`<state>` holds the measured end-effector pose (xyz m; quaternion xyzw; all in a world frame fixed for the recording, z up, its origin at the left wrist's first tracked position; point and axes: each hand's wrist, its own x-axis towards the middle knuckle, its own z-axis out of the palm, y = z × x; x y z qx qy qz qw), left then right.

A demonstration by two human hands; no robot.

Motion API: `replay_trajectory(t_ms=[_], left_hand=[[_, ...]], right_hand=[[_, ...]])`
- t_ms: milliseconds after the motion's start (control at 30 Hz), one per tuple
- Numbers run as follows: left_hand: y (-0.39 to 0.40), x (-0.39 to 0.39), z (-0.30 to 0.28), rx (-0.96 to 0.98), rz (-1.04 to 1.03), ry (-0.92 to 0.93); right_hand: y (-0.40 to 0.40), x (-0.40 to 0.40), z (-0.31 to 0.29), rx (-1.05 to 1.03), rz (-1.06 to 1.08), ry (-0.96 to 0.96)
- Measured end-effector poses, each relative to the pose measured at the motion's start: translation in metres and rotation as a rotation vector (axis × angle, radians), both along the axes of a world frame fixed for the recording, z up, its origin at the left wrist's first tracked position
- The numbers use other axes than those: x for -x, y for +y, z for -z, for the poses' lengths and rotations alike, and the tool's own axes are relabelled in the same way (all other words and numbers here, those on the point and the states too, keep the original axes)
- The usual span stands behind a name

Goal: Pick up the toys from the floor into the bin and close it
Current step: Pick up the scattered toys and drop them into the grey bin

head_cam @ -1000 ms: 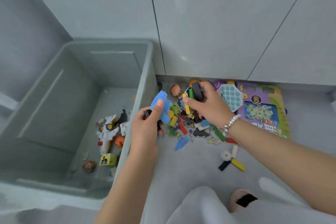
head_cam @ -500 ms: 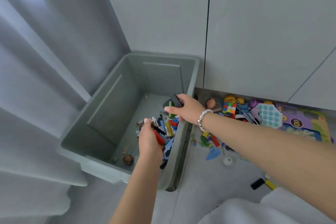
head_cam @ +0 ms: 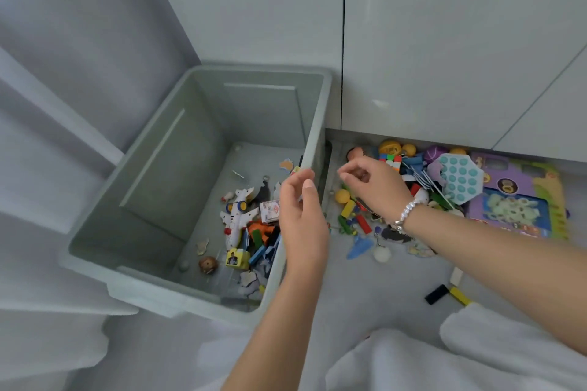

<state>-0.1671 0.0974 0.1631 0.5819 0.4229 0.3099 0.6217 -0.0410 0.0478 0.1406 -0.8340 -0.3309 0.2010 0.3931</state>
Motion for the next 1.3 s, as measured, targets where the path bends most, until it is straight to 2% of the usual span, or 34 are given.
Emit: replay_trajectory(t_ms=[167,333,500,567,667,1000,1200,1300], left_hand=[[-0.012,-0.037,0.048,0.059,0.057,0.103],[-0.01,-0.058,0.132,0.144,0.046,0.342],[-0.009,-0.056,0.202,-0.045,0.058,0.621],[-0.01,-0.052,0.227,-0.134,0.066,0.695],[-0.016,-0.049,0.25,-0.169,0.06,0.791],[-0.002,-0.071,0.28,-0.277,0.141,0.715],[0.007,-0.077,0.281,-0.157,0.138,0.548],[0.011,-0.075,0.281,-0.162,0.168,0.538]], right_hand=[[-0.031,-0.019,0.049,0.078,0.092,0.105],[-0.062,-0.032,0.114,0.217,0.035,0.149],[-0.095,-0.034,0.176,0.546,0.069,-0.09],[-0.107,-0.029,0.194,0.592,0.076,-0.119],[-0.119,-0.024,0.212,0.587,0.122,-0.097],[-0.115,-0.028,0.229,0.367,0.184,0.134],[-0.111,-0.028,0.229,0.344,0.223,0.192],[-0.112,-0.028,0.229,0.351,0.229,0.19]])
